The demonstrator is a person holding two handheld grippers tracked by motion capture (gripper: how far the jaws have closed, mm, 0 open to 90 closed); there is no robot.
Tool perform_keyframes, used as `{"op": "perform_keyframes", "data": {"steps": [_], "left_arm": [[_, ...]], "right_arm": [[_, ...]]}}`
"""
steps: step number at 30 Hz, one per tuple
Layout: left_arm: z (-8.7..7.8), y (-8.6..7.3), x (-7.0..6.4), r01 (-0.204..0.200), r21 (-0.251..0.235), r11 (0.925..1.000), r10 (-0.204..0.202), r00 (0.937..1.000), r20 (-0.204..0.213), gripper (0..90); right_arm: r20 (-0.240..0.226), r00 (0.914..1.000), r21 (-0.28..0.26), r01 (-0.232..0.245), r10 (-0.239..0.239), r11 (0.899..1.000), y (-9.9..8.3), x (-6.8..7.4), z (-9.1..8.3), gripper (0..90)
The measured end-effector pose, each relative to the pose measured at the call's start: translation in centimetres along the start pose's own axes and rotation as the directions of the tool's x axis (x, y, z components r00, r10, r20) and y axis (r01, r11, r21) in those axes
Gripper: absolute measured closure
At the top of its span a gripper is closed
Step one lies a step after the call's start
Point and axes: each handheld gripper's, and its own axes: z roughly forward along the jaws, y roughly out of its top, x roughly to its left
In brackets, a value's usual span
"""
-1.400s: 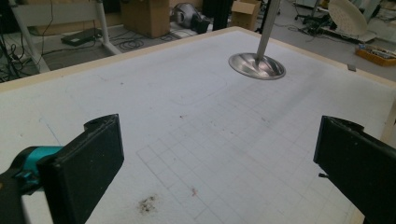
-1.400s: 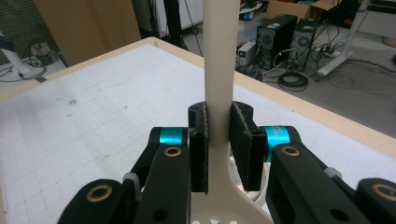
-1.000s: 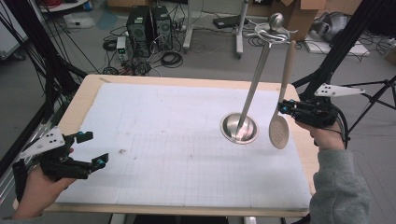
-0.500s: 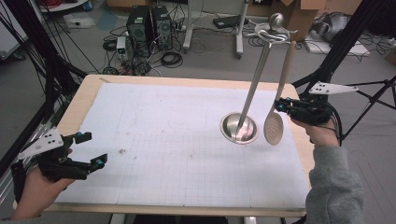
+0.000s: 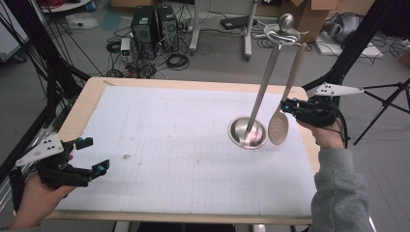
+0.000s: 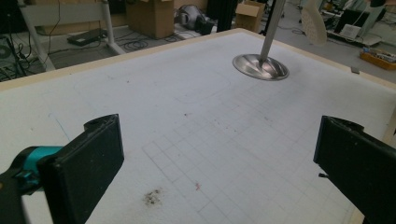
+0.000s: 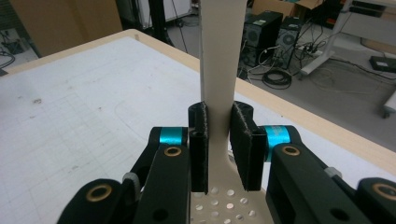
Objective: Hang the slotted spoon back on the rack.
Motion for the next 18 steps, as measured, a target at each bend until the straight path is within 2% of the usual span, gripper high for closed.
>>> {"op": "perform_keyframes", "data": {"steps": [7,11,18], "left_arm": [[0.27,-0.19,0.11,0.002,0.011,0.9999,-0.002,1.0,0.001,2.0],[0.44,-0.26,0.38,0.008,0.013,0.9999,-0.008,1.0,0.003,2.0],[0.27,-0.43,0.65,0.017,0.01,0.9998,-0.017,0.9998,-0.007,2.0]], "right_arm": [[-0.016,0.9999,-0.011,0.001,-0.002,1.0,-0.17,0.12,0.04,76.1],[-0.022,0.9997,-0.042,0.004,-0.005,0.999,-0.05,0.18,0.06,74.3],[-0.027,0.9996,-0.059,-0.003,0.001,0.998,-0.1,0.24,-0.36,64.1]]}}
